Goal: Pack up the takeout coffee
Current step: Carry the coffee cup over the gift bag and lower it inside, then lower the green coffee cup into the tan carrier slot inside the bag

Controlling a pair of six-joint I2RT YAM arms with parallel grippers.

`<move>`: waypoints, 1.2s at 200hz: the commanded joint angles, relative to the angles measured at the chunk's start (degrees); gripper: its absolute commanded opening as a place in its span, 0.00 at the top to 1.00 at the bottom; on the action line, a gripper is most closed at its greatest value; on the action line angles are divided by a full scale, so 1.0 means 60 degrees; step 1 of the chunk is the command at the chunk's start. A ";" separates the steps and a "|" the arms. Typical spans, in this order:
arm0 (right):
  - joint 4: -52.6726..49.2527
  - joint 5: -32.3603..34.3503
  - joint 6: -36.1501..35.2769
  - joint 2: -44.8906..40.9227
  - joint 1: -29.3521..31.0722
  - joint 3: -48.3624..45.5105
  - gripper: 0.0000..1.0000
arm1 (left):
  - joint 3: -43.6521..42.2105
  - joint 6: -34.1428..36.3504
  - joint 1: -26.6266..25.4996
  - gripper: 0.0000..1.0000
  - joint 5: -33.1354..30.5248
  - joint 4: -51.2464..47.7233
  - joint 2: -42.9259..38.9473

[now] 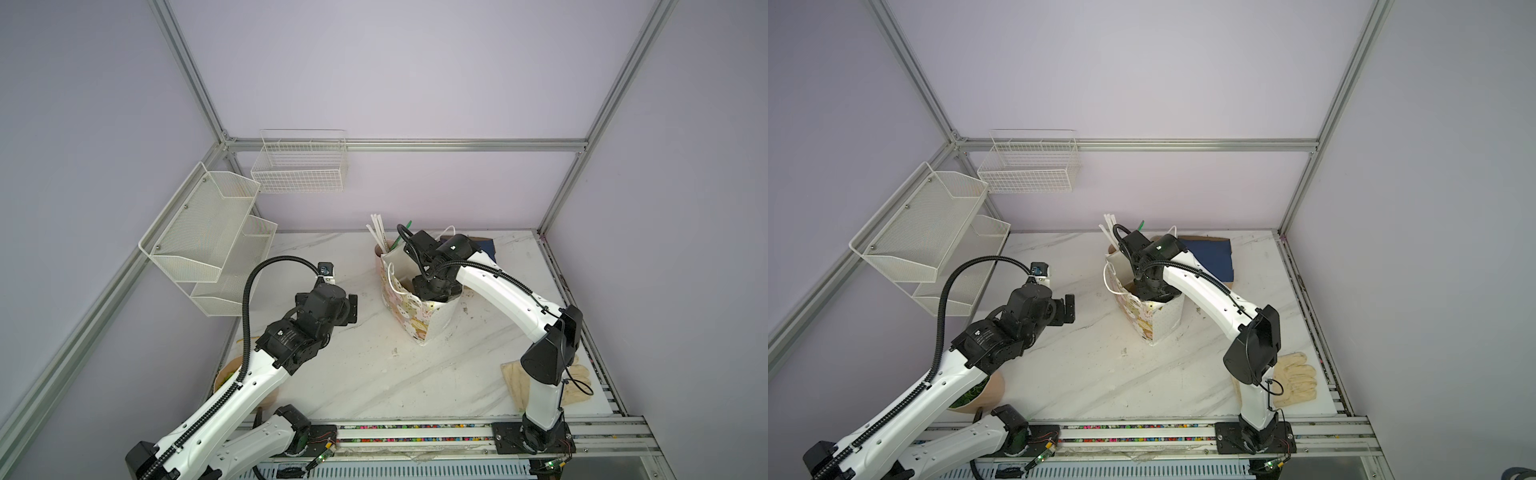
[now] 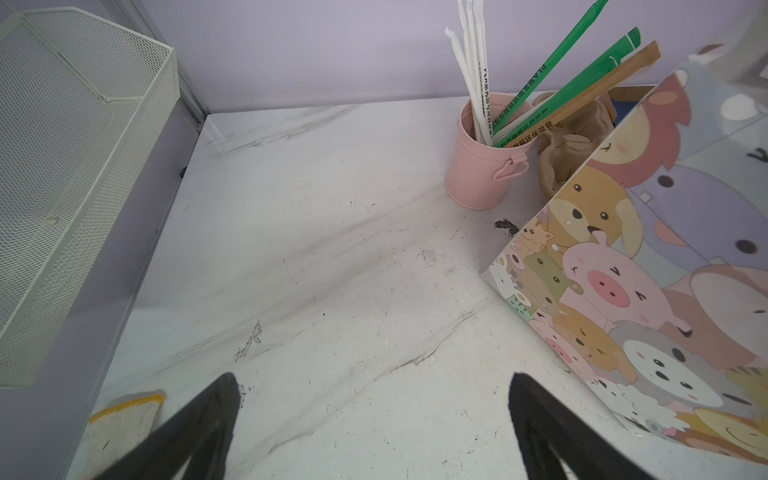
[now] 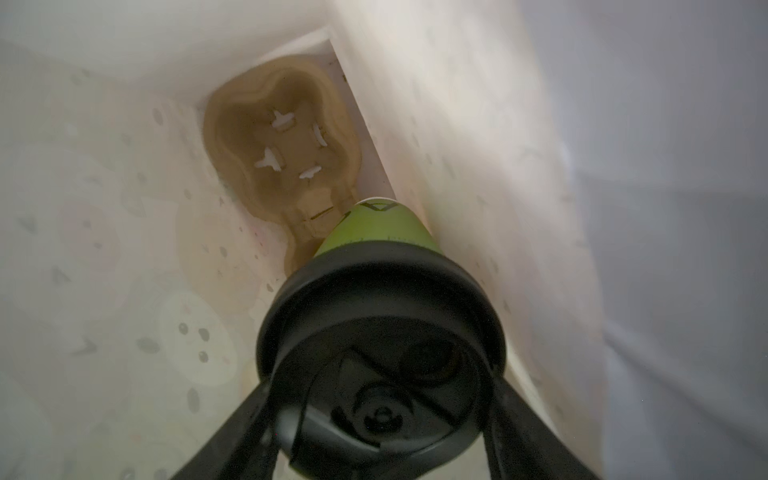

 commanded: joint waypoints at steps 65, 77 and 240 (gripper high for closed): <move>-0.0406 -0.0792 0.0159 -0.1408 0.0038 -0.0969 0.34 | 0.0052 0.0100 0.0037 0.00 0.0078 0.0138 -0.0053; -0.0406 -0.0890 0.0165 -0.1452 0.0034 -0.0988 0.34 | 0.0052 0.0098 0.0037 0.00 0.0066 0.0138 -0.0038; -0.0391 -0.1100 0.0172 -0.0954 -0.0183 -0.1520 0.35 | 0.0037 0.0121 0.0037 0.00 0.0211 0.0124 -0.0049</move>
